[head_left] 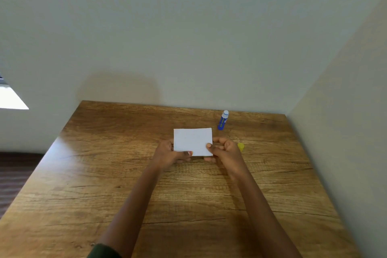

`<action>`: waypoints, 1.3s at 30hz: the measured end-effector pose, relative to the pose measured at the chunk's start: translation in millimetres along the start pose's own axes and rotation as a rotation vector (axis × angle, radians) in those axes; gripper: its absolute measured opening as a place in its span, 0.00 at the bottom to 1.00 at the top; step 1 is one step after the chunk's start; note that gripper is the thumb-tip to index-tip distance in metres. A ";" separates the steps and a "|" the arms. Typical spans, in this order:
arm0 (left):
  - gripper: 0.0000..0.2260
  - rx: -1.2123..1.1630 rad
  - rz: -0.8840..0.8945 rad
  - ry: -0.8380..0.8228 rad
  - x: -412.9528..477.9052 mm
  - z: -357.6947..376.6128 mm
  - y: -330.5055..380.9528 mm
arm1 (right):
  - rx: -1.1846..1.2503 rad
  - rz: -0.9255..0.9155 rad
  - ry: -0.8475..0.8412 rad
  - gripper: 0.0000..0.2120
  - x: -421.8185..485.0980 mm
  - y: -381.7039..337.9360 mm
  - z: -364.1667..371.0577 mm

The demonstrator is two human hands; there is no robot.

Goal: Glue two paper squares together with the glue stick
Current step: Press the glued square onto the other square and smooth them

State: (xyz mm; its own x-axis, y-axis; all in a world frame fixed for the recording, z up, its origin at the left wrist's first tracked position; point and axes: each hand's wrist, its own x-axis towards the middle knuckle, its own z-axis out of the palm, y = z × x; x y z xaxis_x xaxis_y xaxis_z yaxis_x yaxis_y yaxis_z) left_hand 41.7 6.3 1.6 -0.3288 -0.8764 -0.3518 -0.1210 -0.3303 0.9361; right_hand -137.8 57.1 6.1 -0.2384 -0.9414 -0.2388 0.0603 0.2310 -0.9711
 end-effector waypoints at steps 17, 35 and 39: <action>0.20 0.155 0.034 -0.050 -4.1 0.1 2.2 | -0.012 -0.044 0.141 0.08 9.9 -12.4 1.9; 0.10 0.067 0.189 0.053 4.0 5.8 21.3 | -0.238 -0.178 0.196 0.02 14.4 -22.0 -8.7; 0.16 0.302 0.352 0.057 11.8 19.2 44.2 | -0.321 -0.256 0.139 0.03 12.8 -29.4 -1.1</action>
State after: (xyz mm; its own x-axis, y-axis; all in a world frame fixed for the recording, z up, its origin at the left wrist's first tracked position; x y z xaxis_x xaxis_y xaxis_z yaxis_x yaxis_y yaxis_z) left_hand 14.5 -11.9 38.9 -0.3475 -0.9377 -0.0037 -0.2812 0.1004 0.9544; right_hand -143.7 38.5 31.6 -0.3365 -0.9411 0.0333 -0.3170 0.0799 -0.9451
